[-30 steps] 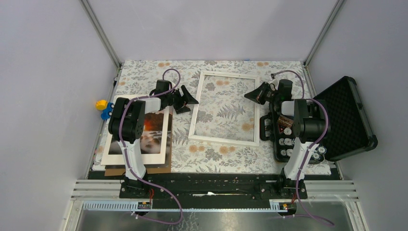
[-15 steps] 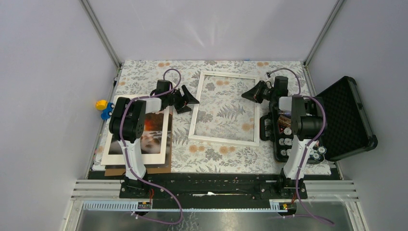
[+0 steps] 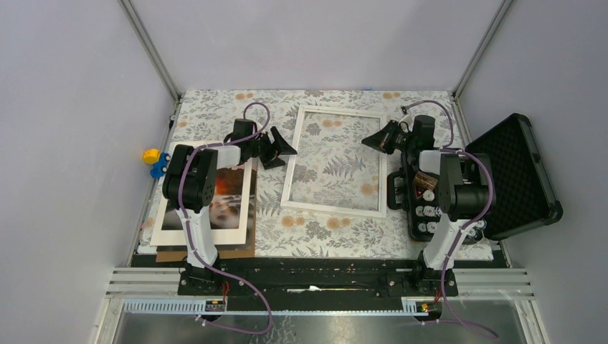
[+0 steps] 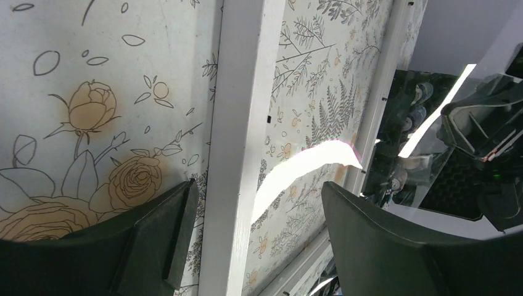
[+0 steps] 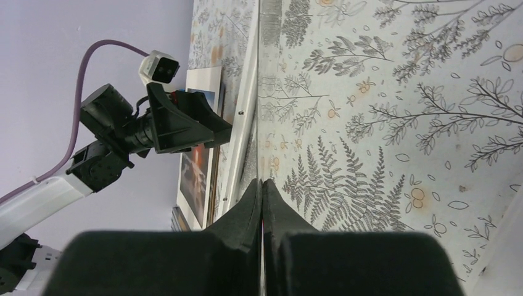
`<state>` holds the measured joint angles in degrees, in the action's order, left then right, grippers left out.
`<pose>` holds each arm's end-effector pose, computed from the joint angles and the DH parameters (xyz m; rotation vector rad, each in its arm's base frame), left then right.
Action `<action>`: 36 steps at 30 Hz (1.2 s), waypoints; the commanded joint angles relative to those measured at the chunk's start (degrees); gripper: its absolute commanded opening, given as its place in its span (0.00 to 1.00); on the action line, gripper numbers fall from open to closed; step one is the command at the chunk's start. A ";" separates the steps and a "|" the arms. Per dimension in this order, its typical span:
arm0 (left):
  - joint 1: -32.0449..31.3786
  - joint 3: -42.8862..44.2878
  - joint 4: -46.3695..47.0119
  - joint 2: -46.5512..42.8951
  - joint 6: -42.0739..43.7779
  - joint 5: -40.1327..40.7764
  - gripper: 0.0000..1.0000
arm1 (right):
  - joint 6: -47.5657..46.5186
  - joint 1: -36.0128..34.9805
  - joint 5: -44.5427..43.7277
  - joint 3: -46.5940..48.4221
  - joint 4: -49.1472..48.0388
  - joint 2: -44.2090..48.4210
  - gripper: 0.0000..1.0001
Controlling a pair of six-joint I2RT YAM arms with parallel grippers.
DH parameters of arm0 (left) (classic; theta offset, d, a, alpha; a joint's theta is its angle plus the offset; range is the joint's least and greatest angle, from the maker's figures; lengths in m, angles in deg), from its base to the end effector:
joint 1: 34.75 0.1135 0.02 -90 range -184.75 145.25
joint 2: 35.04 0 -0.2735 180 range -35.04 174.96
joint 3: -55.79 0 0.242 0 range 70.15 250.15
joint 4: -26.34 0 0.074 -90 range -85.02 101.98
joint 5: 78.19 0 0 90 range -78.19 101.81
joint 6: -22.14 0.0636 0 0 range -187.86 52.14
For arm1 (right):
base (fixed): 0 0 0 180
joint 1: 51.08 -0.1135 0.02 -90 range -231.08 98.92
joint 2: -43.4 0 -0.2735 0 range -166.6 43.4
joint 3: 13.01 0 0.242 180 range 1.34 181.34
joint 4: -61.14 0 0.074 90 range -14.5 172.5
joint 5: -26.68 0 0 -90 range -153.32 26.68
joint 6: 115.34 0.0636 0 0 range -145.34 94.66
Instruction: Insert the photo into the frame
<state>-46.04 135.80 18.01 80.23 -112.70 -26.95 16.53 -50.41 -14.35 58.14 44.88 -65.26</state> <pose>0.4079 -0.1220 0.1359 -0.3525 2.4464 -1.2516 0.4079 0.0432 0.1833 0.1402 2.0227 1.2911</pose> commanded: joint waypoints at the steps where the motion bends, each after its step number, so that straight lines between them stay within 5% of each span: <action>1: 0.16 1.13 -0.34 1.08 1.32 1.59 0.80 | 0.34 -0.40 1.01 -1.43 -6.94 4.05 0.00; 36: 0.13 1.36 -0.24 0.98 1.33 1.18 0.80 | 16.20 -0.18 8.40 2.09 -19.94 -2.66 0.00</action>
<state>-46.04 135.80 17.98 80.25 -112.70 -26.98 27.72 -50.43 -9.26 58.81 31.46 -68.21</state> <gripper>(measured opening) 0.802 0.017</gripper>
